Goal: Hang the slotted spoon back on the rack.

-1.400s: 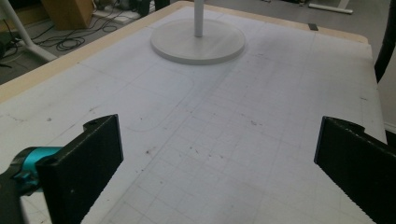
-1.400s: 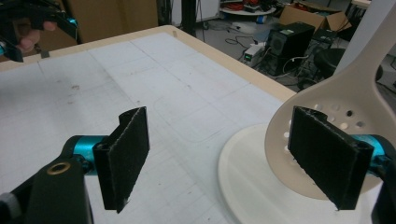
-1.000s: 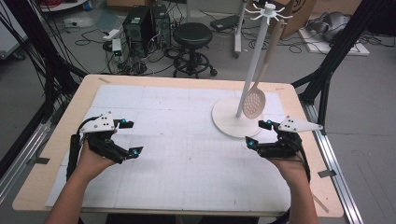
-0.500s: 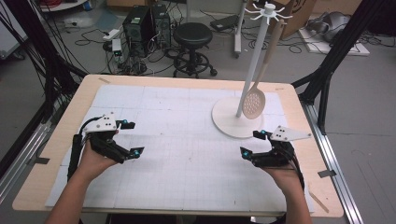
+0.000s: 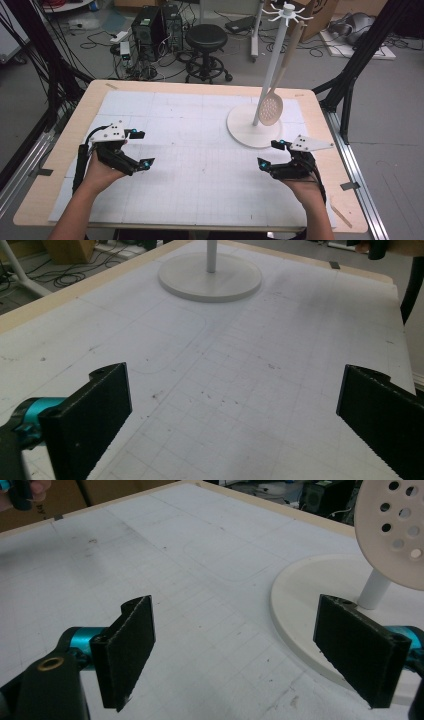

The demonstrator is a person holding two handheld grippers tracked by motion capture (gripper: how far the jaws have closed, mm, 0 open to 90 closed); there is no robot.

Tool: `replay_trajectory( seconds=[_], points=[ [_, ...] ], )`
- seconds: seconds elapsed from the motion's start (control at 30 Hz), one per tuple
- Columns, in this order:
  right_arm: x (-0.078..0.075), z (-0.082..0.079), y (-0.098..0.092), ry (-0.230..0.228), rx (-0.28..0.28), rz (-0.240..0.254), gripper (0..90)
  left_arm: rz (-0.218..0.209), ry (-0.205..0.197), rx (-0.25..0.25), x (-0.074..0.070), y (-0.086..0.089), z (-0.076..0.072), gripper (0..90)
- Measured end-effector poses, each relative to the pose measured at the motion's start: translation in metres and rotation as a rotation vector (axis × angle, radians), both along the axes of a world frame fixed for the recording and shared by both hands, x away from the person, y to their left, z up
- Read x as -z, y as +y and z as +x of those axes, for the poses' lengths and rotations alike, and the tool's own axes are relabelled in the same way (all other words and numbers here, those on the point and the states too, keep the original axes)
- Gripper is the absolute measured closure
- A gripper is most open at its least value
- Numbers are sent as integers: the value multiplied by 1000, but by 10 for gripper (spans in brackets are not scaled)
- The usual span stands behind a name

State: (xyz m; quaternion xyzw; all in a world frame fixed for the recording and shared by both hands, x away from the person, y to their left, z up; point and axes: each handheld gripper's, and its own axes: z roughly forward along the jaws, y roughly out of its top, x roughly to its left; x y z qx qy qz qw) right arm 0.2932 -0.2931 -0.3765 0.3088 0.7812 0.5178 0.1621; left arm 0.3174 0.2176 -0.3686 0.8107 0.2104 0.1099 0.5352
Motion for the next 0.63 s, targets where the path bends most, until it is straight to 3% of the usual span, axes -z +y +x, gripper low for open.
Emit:
replay_trajectory(
  seconds=[0.63],
  points=[
    [2, 1, 1, 15, 0, -1, 164, 0, 2, -6, 0, 1, 1, 17]
  ],
)
